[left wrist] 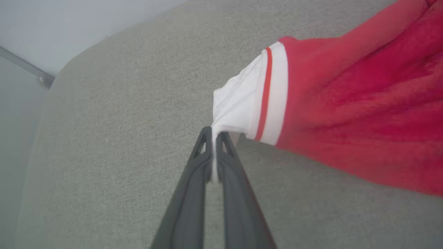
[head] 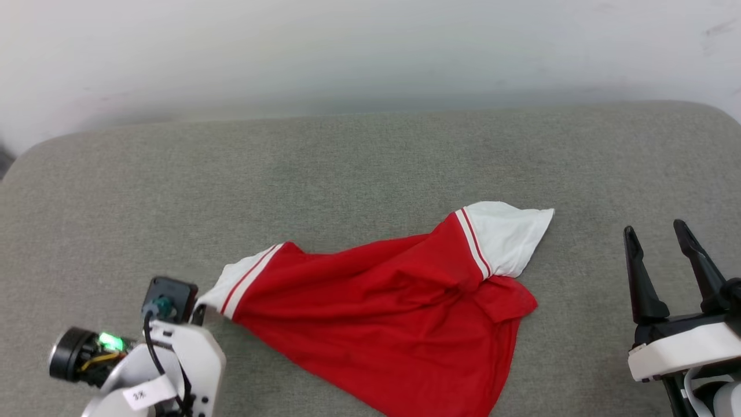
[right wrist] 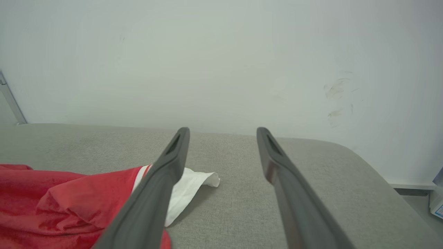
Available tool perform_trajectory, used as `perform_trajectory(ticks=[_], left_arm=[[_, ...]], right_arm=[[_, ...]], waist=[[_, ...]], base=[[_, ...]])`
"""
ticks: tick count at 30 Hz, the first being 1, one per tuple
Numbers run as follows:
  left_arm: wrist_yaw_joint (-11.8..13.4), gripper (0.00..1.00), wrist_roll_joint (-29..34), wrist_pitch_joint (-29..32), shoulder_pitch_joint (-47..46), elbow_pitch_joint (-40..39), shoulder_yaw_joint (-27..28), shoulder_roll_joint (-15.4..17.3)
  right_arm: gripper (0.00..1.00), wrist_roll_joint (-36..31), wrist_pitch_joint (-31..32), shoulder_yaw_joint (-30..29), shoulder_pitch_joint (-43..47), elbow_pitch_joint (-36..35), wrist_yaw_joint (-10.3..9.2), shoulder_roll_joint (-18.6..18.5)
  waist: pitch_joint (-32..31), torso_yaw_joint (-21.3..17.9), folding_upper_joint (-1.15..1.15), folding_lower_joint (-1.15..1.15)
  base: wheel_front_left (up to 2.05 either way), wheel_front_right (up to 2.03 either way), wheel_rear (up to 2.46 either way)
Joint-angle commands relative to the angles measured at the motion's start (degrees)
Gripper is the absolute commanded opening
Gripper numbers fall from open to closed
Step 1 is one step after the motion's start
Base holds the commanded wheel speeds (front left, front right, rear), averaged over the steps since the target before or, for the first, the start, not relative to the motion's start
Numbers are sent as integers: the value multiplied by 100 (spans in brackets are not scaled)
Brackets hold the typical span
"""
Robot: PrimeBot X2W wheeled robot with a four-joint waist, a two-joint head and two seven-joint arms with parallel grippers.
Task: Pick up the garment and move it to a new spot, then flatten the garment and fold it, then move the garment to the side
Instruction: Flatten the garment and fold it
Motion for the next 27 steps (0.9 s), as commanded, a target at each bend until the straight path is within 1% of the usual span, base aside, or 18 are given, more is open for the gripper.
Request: perform_trajectory(ticks=[1,3,4,5,6,11,14,17,18,22,24,27], left_arm=[[15,0,-39,2,82,-7,-14,-2],[8,0,-73,-46,198,-20,-59,-40],[10,24,-67,-87,243,-15,-83,-67],[27,77,-47,-135,277,15,-107,-88],[43,100,-34,-191,295,43,-122,-116],[119,100,44,-620,173,83,-141,-303],[252,100,150,-982,75,-69,-88,-420],[264,100,164,-1191,49,-285,-149,-562],[211,100,134,-1178,27,-377,-210,-606],[-156,100,-2,-924,-158,-746,-594,-810],[-377,100,-104,-668,-295,-860,-881,-986],[-701,100,-214,-157,-564,-765,-1336,-1258]], right_arm=[[100,-13,13,5,56,-5,-4,-7],[100,-8,32,26,60,7,-4,0],[100,-8,43,35,62,16,-4,5],[100,-7,49,54,62,21,-4,9],[100,-4,61,67,62,27,-4,11],[100,6,86,113,55,46,-4,-14],[100,21,122,128,55,32,-4,-44],[100,42,143,125,80,6,-4,-67],[100,46,150,128,88,-4,-4,-74],[100,50,194,127,86,-44,-4,-108],[100,42,236,144,66,-58,-4,-124],[100,30,248,192,-5,-78,-4,-143]], waist=[[-13,20,0,0],[-16,42,0,0],[-16,51,0,0],[-15,58,0,0],[-17,64,0,0],[-55,69,0,0],[-100,42,0,0],[-129,6,0,0],[-128,-11,0,0],[-75,-68,0,0],[-27,-106,0,0],[66,-182,0,0]], base=[[0,0,0],[0,0,0],[0,0,0],[0,0,0],[0,0,0],[0,0,0],[0,0,0],[0,0,0],[0,0,0],[0,0,0],[0,0,0],[0,0,0]])
